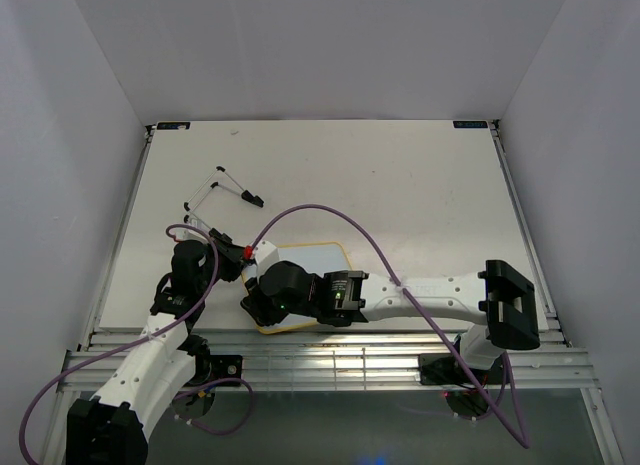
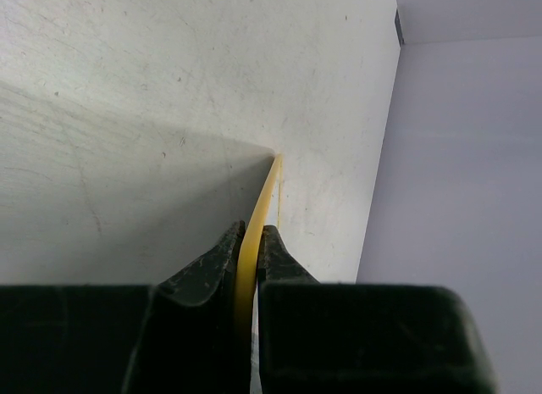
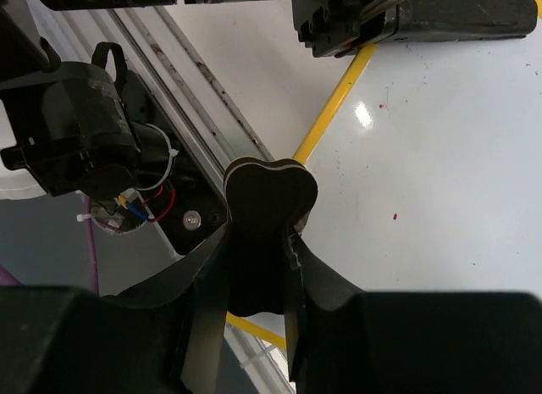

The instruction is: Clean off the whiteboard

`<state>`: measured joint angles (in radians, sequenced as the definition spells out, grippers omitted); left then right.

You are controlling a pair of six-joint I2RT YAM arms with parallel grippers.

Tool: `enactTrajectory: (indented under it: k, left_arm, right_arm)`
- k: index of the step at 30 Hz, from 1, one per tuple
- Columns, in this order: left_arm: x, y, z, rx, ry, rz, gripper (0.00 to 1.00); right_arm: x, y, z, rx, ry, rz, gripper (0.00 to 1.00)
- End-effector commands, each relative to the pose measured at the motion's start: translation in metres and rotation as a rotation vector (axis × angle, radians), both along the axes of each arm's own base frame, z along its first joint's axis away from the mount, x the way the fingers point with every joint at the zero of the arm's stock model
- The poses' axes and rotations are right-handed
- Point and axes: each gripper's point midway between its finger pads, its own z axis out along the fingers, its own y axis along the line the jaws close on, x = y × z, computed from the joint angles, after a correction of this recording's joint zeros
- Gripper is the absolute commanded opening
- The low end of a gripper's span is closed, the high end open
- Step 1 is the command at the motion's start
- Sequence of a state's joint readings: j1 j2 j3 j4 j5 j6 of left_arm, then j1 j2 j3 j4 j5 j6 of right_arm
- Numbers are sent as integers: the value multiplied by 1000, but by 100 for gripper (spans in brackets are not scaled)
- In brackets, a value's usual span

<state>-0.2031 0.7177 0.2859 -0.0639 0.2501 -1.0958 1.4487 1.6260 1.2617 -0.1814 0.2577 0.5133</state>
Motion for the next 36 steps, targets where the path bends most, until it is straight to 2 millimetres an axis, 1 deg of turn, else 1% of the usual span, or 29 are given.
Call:
enactTrajectory:
  k: [1,2,3,5,6,7,8,10,11,13,14,16,17,18,21,22,25,27,29,30,32,33,35,36]
  left_arm:
    - [4,15,-7,82,15,65,0]
    - [4,15,-7,82,17,63,0]
    - [4,15,-7,84,18,62,0]
    - [4,15,-7,83,16,63,0]
    - [4,15,-7,82,15,61,0]
    - [4,15,-6,81,12,61,0]
    - [4,15,-6,83,13,62,0]
    - [4,15,-6,84,11,62,0]
    - [4,16,-6,84,11,65,0]
    - [4,16,-5,86,11,68,0]
    - [4,16,-5,86,8,68,0]
    - [4,16,-5,84,11,68,0]
    - [4,16,-5,84,10,67,0]
    - [4,16,-4,84,8,67,0]
    - [4,17,-3,85,5,69,0]
    - [3,16,-4,86,8,68,0]
    - [4,16,-5,82,11,70,0]
    - [3,16,-4,80,8,67,0]
    - [3,17,-5,81,10,72,0]
    - [3,17,-6,80,13,72,0]
    - [3,17,-5,77,9,75,0]
    - [3,16,-5,75,7,73,0]
    - [4,16,-3,73,3,70,0]
    - [4,16,-3,76,2,71,0]
  right_arm:
    - [-30,22,5,52,54,99,33]
    - [-28,19,3,40,49,86,33]
    - [-20,15,-1,18,24,44,32]
    - [-9,2,-13,-41,-7,-15,33]
    - [-4,-8,-21,-84,-18,-41,32]
    - [6,-15,-27,-107,-32,-85,32]
    - [11,-28,-38,-142,-34,-109,32]
    - [20,-46,-49,-184,-41,-166,33]
    - [21,-59,-59,-212,-39,-181,33]
    - [24,-74,-69,-240,-40,-210,33]
    - [24,-88,-80,-267,-35,-229,32]
    - [29,-106,-93,-301,-28,-265,32]
    - [31,-114,-95,-299,-16,-286,32]
    - [32,-130,-109,-338,-12,-304,33]
    - [40,-153,-119,-352,7,-359,32]
    - [45,-166,-128,-379,9,-384,32]
    - [56,-183,-133,-393,12,-427,32]
    - [59,-185,-130,-391,1,-425,32]
    - [58,-176,-122,-358,2,-395,32]
    - [52,-157,-115,-287,33,-337,32]
    - [41,-138,-104,-190,53,-236,32]
    - [30,-118,-92,-101,80,-169,32]
    - [21,-104,-79,-51,89,-127,32]
    - [18,-93,-68,-9,83,-111,32]
